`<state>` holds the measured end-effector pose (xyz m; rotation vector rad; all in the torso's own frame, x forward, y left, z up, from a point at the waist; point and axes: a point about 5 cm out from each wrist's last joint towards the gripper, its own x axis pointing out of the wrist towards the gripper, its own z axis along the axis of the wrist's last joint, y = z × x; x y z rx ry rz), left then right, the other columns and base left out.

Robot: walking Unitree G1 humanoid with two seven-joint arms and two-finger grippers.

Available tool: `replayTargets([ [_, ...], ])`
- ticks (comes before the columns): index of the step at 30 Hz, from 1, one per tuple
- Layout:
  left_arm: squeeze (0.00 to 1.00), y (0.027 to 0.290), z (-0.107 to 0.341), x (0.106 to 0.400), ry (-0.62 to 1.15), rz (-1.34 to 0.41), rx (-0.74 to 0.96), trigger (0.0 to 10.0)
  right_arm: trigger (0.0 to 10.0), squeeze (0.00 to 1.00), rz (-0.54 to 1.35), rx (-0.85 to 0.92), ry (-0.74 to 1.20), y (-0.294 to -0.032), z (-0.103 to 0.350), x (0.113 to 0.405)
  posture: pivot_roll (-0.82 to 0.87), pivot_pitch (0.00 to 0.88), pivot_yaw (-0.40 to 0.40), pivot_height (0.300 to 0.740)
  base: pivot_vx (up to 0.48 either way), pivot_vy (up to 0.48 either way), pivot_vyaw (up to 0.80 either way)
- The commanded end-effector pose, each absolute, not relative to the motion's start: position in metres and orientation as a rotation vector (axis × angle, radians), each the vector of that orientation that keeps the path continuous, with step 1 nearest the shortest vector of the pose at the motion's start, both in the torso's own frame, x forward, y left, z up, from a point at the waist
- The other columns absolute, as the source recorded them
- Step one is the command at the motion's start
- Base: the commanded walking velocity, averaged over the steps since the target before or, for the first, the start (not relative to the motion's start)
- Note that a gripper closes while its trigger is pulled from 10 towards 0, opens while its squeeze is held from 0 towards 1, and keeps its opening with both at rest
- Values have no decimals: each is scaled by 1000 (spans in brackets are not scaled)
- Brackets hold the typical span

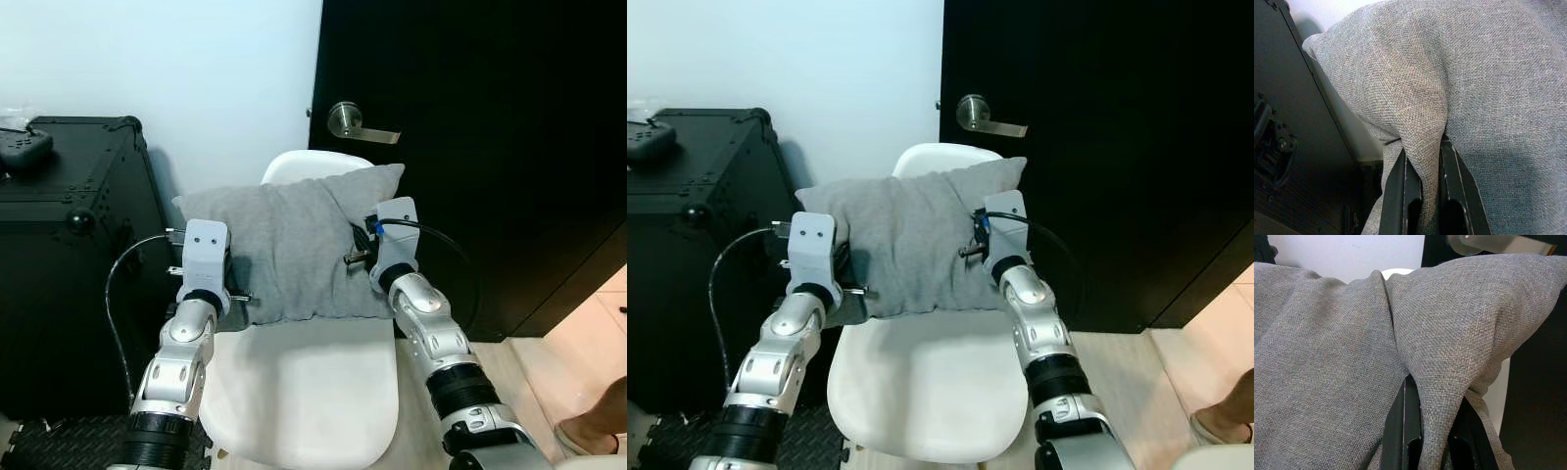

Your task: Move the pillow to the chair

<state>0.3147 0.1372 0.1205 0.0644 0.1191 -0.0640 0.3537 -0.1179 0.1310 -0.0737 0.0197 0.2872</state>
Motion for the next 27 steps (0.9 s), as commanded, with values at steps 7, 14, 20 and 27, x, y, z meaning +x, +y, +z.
replayTargets([
  [7, 0, 120, 131, 317, 62, -136, 77, 10000, 10000, 0, 385, -88, 8, -96, 135, 354, 21, 0, -61, 730, 0, 0, 0],
  [14, 0, 120, 130, 318, 69, -128, 76, 10000, 10000, 0, 390, -104, 32, -96, 132, 354, 20, 0, -62, 730, 0, 0, 0],
  [20, 0, 120, 127, 318, 83, -127, 81, 10000, 10000, 0, 386, -86, 41, -98, 130, 354, 19, 0, -59, 700, 0, 0, 0],
  [27, 0, 119, 126, 318, 89, -133, 85, 10000, 10000, 0, 381, -87, 45, -100, 128, 352, 18, 0, -58, 675, 0, 0, 0],
])
